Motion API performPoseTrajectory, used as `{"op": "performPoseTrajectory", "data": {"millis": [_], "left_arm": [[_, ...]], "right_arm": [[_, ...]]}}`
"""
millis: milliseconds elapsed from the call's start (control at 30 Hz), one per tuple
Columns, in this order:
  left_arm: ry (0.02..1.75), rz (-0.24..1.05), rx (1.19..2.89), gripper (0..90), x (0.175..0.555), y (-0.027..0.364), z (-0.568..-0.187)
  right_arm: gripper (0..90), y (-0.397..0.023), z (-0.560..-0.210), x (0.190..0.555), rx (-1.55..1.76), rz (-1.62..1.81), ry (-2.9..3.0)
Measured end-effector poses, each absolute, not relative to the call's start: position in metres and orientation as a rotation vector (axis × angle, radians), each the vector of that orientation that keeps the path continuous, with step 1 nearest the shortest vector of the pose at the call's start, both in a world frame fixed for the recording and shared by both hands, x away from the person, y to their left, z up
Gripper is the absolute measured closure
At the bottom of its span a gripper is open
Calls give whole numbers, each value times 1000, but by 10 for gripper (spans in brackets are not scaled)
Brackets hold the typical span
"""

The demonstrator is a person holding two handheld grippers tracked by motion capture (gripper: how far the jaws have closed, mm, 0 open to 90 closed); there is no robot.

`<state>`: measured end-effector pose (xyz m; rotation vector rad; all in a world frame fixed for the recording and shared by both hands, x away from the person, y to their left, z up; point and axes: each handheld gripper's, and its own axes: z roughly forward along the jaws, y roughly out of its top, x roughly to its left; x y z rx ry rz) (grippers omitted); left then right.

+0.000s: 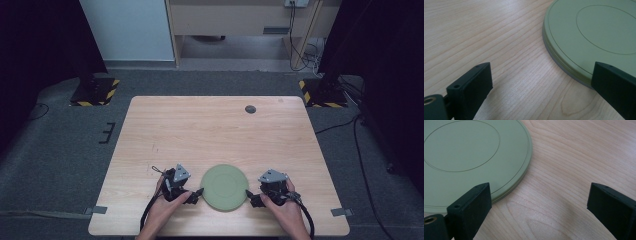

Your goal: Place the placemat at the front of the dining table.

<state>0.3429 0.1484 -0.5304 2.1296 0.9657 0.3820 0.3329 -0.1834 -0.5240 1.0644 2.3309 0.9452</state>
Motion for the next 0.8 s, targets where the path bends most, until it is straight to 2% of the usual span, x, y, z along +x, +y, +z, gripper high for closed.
{"op": "performPoseTrajectory", "data": {"millis": [633,800], "left_arm": [[993,450,2112,6,344,146,-529],[1008,425,2101,1,347,148,-531]], "right_arm": [[21,-182,-526,338,1111,948,2293],[18,-182,-527,340,1120,950,2279]]}}
